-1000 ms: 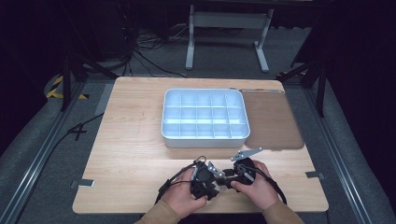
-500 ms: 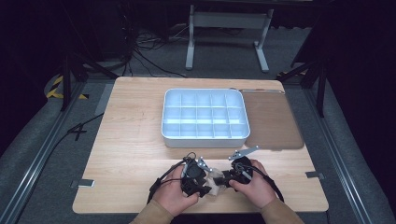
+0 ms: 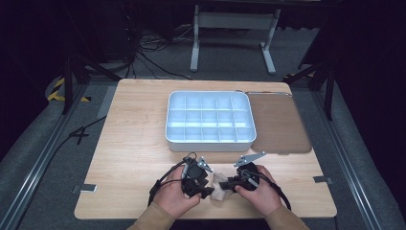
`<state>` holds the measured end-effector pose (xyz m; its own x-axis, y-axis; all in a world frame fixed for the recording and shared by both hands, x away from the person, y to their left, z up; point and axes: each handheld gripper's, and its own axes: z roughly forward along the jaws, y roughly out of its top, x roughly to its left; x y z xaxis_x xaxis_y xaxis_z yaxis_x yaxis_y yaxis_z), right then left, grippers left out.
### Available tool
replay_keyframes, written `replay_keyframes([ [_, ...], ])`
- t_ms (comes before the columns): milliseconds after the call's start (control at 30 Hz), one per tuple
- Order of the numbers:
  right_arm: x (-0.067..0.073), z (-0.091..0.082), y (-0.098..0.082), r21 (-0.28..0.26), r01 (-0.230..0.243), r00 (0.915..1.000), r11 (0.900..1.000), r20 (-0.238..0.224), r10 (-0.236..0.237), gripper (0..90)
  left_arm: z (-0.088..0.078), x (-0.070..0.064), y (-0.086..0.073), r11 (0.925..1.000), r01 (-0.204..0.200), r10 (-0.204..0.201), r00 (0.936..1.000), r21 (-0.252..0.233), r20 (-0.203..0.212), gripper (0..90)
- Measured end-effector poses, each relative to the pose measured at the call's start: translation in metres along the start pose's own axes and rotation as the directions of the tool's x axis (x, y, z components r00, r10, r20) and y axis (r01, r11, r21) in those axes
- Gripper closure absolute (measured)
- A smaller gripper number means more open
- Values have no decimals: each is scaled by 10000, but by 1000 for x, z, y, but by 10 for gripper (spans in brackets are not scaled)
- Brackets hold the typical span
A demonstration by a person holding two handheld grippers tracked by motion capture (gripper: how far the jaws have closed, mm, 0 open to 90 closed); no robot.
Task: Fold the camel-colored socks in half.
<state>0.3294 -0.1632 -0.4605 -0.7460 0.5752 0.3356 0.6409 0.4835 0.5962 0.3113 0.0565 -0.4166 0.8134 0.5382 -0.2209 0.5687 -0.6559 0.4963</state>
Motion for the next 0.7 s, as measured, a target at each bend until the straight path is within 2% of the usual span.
replay_keyframes([
  [233,2,-6,4,-144,-25,9999,9999,-102,24,749,-7,6,-3,9997,214,-214,9998,-146,7,633],
  [700,4,-26,9,-733,28,10000,9973,38,-25,749,-11,13,-4,9987,395,-394,9992,-321,27,630],
])
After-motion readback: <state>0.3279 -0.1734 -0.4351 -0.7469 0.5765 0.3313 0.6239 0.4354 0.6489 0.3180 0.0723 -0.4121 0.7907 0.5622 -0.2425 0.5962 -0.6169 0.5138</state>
